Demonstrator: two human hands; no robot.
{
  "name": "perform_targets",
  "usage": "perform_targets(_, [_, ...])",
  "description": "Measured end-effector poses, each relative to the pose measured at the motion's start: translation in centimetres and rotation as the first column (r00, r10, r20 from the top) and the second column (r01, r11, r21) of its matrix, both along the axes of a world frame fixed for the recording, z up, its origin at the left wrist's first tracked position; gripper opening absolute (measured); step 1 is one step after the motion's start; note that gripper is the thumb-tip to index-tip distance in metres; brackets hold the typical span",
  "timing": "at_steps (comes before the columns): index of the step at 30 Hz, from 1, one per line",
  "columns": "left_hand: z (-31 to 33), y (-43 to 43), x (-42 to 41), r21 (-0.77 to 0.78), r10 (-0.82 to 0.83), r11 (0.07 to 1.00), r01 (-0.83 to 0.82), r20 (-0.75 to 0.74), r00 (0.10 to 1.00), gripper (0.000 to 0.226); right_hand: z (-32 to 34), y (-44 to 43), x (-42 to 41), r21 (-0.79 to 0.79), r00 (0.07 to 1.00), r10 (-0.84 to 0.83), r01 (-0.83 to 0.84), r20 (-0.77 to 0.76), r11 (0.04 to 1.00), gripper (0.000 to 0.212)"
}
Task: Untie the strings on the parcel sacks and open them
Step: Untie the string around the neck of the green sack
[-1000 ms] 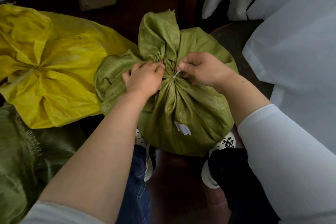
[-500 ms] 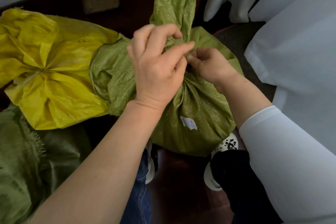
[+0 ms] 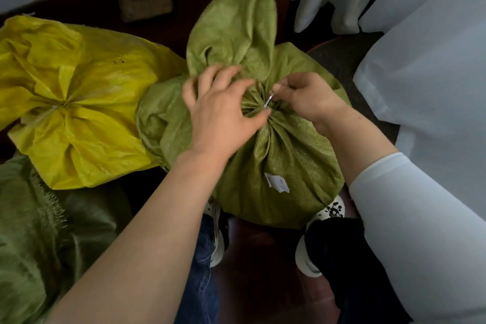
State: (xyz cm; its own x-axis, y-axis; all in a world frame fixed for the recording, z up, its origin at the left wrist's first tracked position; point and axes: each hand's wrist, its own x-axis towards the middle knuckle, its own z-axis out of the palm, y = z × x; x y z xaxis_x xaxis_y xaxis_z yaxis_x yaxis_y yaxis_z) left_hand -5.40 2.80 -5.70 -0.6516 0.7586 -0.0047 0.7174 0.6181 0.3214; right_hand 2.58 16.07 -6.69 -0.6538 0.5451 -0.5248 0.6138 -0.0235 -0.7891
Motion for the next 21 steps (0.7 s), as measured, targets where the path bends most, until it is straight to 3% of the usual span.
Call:
perform_targets(1, [0.3,0.1,0.3,0.143,0.014,0.99,-0.01,-0.029,0.999,0.042,0.0,0.1,0.0,0.018,1.0,-0.007,0.007,-0.001,1.0,0.015])
perform_targets(2, [0.5,0.3,0.6,0.186,0.025,0.982,-0.026,0.007,1.0,0.031,0.0,0.2,-0.1,0.041,1.0,-0.006,0.006,0.001,0.999,0.017])
perform_targets(5, [-0.7,0.2,1.0,0.038,0.064,0.997,-0.073,0.196,0.978,0.03,0.0,0.0,-0.1,0.118,0.998,0.057,-0.059,0.021,0.991,0.022])
perform_targets(9, [-1.4,0.4,1.6,0.118,0.089,0.986,-0.117,0.221,0.971,0.016,0.1,0.0,-0.3,0.145,0.999,0.032,-0.03,-0.016,0.989,0.019])
perform_targets(16, [-1.7,1.4,2.3,0.145,0.188,0.962,-0.23,0.256,0.948,0.018,0.6,-0.1,-0.5,0.093,0.997,-0.005,0.012,-0.071,0.996,0.014])
perform_targets(21, [-1.7,1.7,2.3,0.14,0.201,0.959,-0.244,0.265,0.943,0.022,0.8,-0.8,-0.4,0.169,0.996,0.046,-0.033,-0.076,0.985,0.013])
